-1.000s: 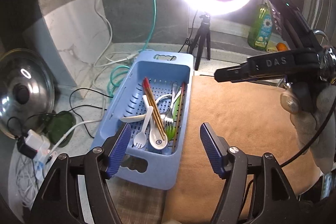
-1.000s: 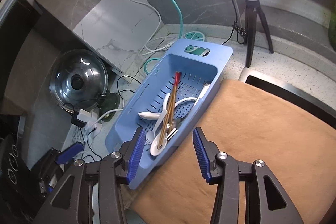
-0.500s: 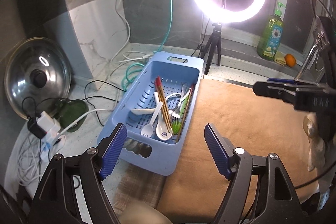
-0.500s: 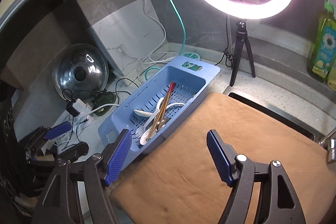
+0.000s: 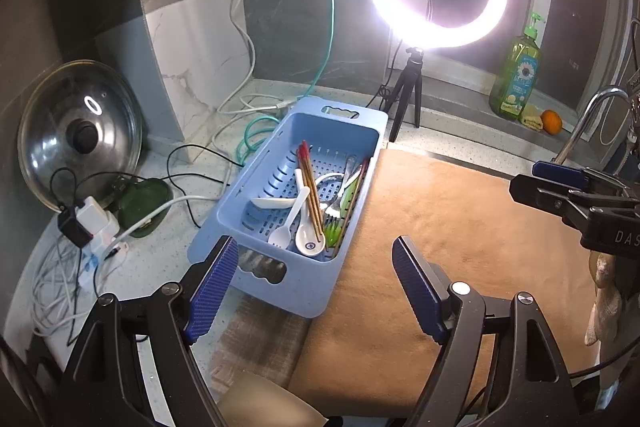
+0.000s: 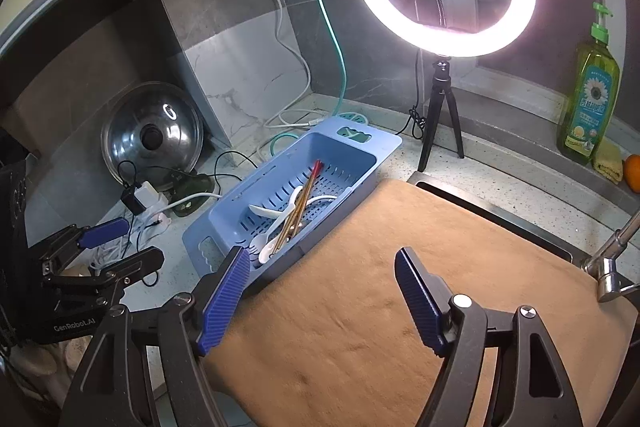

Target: Organize utensils

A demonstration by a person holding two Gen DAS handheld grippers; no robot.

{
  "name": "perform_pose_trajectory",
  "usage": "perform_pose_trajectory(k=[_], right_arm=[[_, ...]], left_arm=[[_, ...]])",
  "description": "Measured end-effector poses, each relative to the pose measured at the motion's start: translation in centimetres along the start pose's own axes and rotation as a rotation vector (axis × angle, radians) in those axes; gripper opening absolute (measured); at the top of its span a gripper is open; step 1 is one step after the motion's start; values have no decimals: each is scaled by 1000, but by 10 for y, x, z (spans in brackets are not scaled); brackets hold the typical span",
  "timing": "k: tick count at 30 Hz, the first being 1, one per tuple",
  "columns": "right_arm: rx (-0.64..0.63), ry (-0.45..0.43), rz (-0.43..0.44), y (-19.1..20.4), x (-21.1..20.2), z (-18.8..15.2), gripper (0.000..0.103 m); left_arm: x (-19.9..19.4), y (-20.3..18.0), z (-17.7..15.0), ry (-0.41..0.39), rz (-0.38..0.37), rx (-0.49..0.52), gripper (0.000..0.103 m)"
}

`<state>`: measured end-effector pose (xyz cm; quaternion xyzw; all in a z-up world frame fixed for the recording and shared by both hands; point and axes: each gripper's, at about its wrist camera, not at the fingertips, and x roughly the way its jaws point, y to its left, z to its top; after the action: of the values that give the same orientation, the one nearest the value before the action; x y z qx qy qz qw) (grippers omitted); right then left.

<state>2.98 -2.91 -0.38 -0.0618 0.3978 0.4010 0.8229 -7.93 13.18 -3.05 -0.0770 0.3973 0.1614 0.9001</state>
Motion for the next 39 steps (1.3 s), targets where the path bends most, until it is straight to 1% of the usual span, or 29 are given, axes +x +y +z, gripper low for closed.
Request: perform_pose_trajectory(k=[23, 39], right_arm=[[20, -4, 1, -6, -2, -2, 72], [47, 12, 3, -12, 1, -7, 72]], left_arm=[[-2, -6, 0, -4, -7, 5, 79], [1, -9, 2, -11, -7, 23, 79]])
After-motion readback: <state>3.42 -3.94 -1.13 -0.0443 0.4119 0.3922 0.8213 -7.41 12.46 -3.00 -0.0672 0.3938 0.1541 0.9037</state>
